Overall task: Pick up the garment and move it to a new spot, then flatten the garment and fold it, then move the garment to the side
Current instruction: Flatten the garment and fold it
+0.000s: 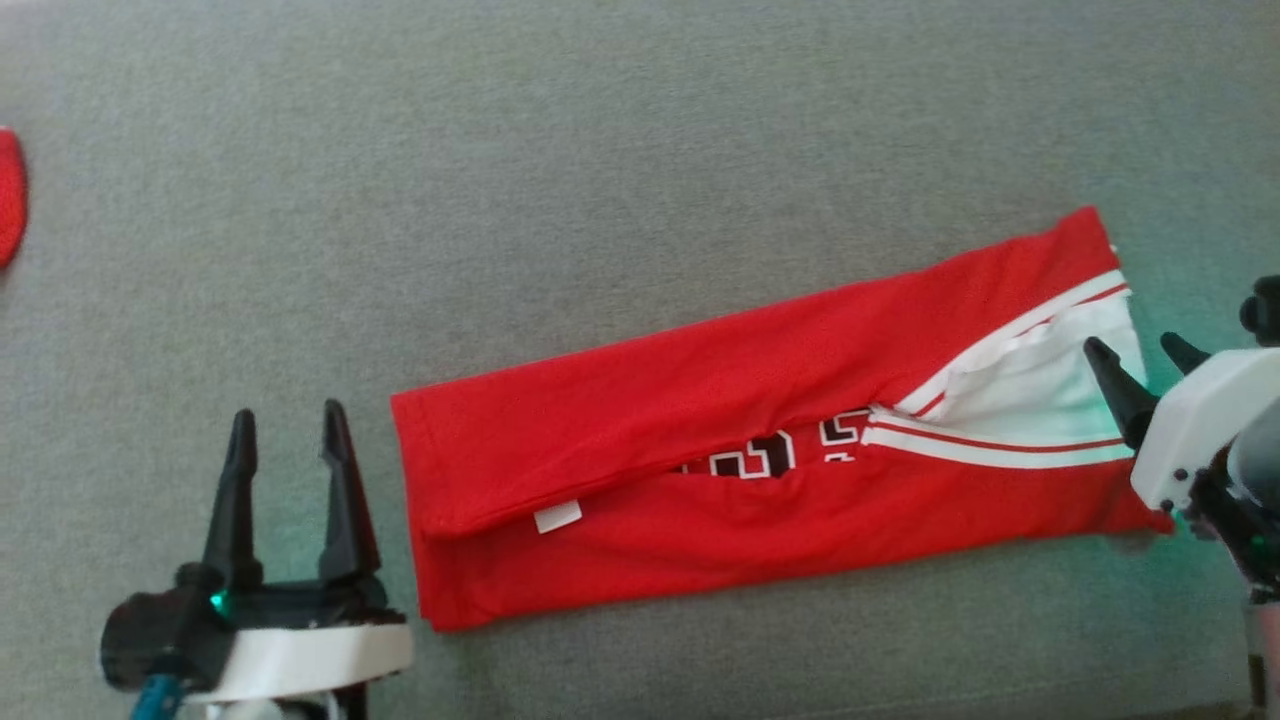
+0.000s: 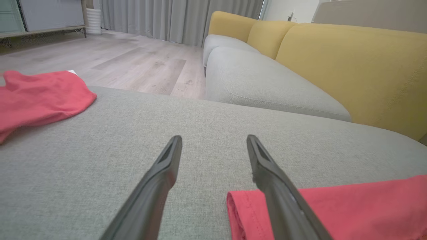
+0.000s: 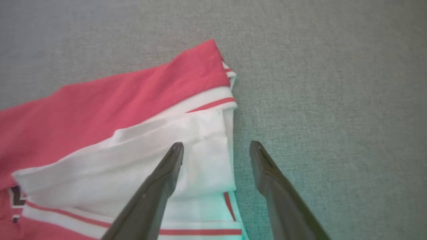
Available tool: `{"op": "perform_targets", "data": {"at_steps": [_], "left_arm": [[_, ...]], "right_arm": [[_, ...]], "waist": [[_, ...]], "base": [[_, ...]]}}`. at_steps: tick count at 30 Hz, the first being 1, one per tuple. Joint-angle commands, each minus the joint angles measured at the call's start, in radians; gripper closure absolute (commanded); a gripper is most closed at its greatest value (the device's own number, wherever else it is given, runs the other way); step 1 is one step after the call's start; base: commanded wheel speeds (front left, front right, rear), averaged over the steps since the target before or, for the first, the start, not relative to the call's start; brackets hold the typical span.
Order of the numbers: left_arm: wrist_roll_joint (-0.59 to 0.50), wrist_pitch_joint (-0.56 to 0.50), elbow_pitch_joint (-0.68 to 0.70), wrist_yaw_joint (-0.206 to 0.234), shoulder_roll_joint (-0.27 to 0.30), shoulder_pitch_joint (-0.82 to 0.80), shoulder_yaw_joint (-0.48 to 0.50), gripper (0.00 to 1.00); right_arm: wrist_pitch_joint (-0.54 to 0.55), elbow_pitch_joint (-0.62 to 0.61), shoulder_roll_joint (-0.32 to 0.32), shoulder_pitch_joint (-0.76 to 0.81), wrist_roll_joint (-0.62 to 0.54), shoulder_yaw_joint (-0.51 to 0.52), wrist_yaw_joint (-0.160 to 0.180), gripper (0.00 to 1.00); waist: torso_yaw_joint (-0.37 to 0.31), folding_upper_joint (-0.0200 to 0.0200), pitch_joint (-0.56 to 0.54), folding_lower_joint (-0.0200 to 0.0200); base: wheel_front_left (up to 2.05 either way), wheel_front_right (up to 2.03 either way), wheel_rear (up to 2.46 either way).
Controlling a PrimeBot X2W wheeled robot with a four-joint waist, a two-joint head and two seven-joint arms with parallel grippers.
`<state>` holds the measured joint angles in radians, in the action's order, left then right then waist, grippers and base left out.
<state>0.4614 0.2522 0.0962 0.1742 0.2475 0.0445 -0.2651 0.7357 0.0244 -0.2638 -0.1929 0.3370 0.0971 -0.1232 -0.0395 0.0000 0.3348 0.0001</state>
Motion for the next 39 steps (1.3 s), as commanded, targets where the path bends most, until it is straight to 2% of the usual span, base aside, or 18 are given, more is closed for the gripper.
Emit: {"op": "perform_targets", "data": {"at_steps": [1,5,9,17,18,19,21,24,29,35,39], "left_arm": [[-0.029,0.009,0.021,-0.011,-0.013,-0.020,0.045,0.00],[-0.095,0.009,-0.002,-0.062,-0.084,0.003,0.078,0.00],[-0.141,0.009,-0.015,-0.105,-0.137,0.011,0.128,0.00],[-0.198,0.009,-0.045,-0.182,-0.180,0.013,0.201,0.00],[-0.203,0.009,-0.049,-0.189,-0.183,0.013,0.207,0.00],[-0.207,0.009,-0.054,-0.197,-0.185,0.012,0.213,0.00],[-0.217,0.009,-0.063,-0.211,-0.189,0.011,0.220,0.00],[-0.227,0.009,-0.073,-0.225,-0.193,0.012,0.233,0.00],[-0.238,0.009,-0.084,-0.237,-0.196,0.031,0.249,0.00],[-0.235,0.009,-0.107,-0.238,-0.197,0.054,0.246,0.00],[-0.238,0.009,-0.124,-0.239,-0.197,0.061,0.241,0.00]], "right_arm": [[0.000,-0.018,-0.020,-0.027,-0.013,-0.014,-0.008,0.00],[0.015,0.057,-0.028,-0.049,-0.018,-0.032,-0.008,0.00],[0.051,0.110,-0.037,-0.054,0.024,-0.055,-0.008,0.00],[0.137,0.170,-0.057,-0.063,0.129,-0.116,-0.008,0.00],[0.144,0.174,-0.061,-0.064,0.138,-0.127,-0.008,0.42],[0.147,0.176,-0.063,-0.066,0.147,-0.135,-0.008,1.00],[0.144,0.176,-0.072,-0.072,0.174,-0.154,-0.008,1.00],[0.113,0.182,-0.080,-0.090,0.201,-0.122,-0.008,1.00],[0.090,0.194,-0.106,-0.119,0.220,-0.013,-0.008,1.00],[0.120,0.180,-0.209,-0.130,0.166,0.161,-0.008,1.00],[0.170,0.157,-0.242,-0.136,0.150,0.244,-0.008,1.00]], "waist": [[0.011,0.0000,0.007,-0.0001],[0.026,0.0000,0.009,-0.0001],[0.041,0.0000,0.009,-0.0001],[0.057,0.0000,0.004,-0.0001],[0.059,0.0000,0.003,-0.0001],[0.060,0.0000,0.001,-0.0001],[0.062,0.0000,-0.002,-0.0001],[0.061,0.0000,-0.014,-0.0001],[0.052,0.0000,-0.050,-0.0001],[0.041,0.0000,-0.088,-0.0001],[0.036,0.0000,-0.102,-0.0001]], "base": [[0.00,0.00,0.00],[0.00,0.00,0.00],[0.00,0.00,0.00],[0.00,0.00,0.00],[0.00,0.00,0.00],[0.00,0.00,0.00],[0.00,0.00,0.00],[0.00,0.00,0.00],[0.00,0.00,0.00],[0.00,0.00,0.00],[0.00,0.00,0.00]]}}
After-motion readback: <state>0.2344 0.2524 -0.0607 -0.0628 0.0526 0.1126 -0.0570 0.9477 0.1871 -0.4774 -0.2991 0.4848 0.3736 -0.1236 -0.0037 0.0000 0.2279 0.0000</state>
